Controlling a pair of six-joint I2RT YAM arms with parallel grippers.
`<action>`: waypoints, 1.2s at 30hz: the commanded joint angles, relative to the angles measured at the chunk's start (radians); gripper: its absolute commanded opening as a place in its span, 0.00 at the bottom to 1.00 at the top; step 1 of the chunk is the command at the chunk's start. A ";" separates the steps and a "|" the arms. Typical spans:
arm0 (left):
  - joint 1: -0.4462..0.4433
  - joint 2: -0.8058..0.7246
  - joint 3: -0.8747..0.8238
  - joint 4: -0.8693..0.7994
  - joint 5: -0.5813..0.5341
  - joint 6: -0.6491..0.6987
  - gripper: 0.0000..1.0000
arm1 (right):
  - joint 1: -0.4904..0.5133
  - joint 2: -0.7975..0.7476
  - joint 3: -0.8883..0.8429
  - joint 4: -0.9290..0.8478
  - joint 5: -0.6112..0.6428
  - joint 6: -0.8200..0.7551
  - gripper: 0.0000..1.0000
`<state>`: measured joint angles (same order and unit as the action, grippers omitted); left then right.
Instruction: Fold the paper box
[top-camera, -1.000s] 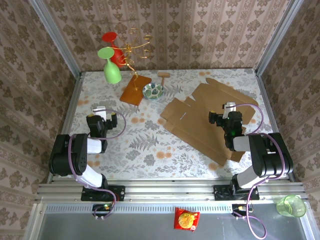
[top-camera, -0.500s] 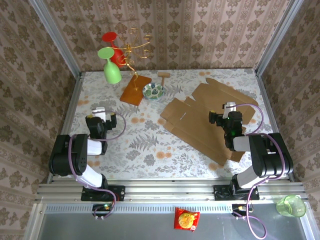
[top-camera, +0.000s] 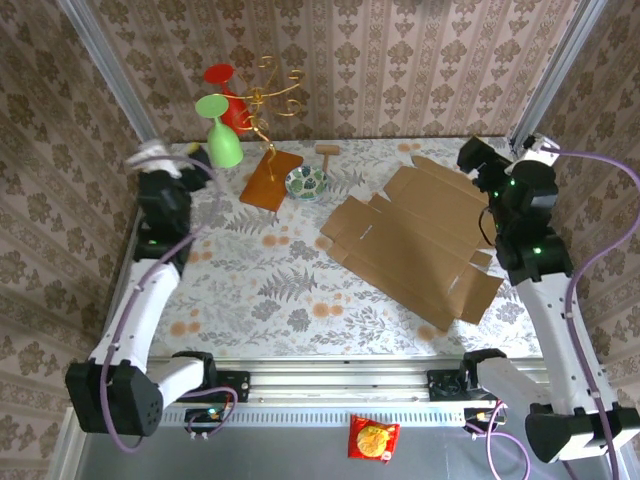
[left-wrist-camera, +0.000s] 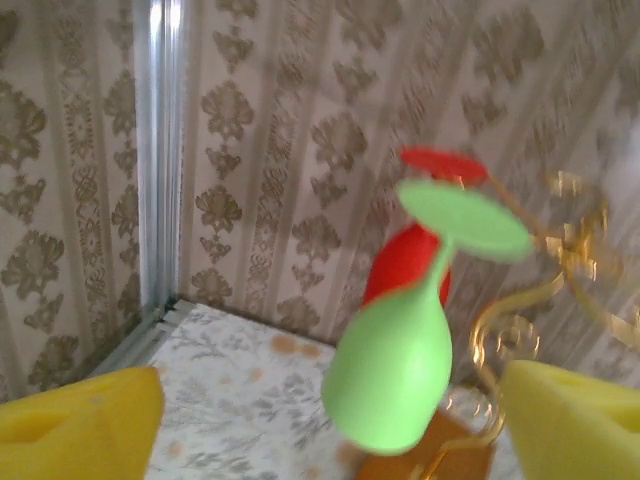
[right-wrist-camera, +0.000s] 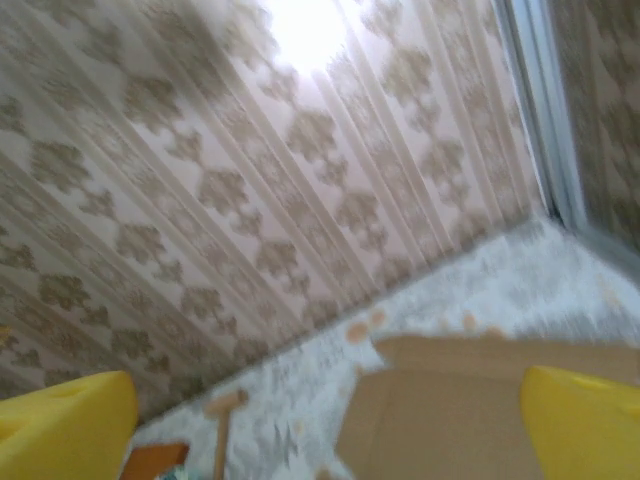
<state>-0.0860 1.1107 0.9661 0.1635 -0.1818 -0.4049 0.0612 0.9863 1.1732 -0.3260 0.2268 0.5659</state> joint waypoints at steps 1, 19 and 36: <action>-0.026 0.073 0.004 -0.372 0.323 -0.349 0.73 | 0.017 0.087 0.053 -0.514 -0.115 0.202 0.81; -0.624 0.489 -0.112 -0.069 0.454 -0.650 0.60 | -0.028 0.207 -0.353 -0.366 -0.517 0.245 0.55; -0.595 0.720 -0.027 0.072 0.458 -0.609 0.54 | -0.037 0.103 -0.397 -0.360 -0.563 0.293 0.57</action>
<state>-0.6922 1.8122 0.9028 0.2276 0.2768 -1.0470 0.0284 1.1057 0.8005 -0.6785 -0.3050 0.8417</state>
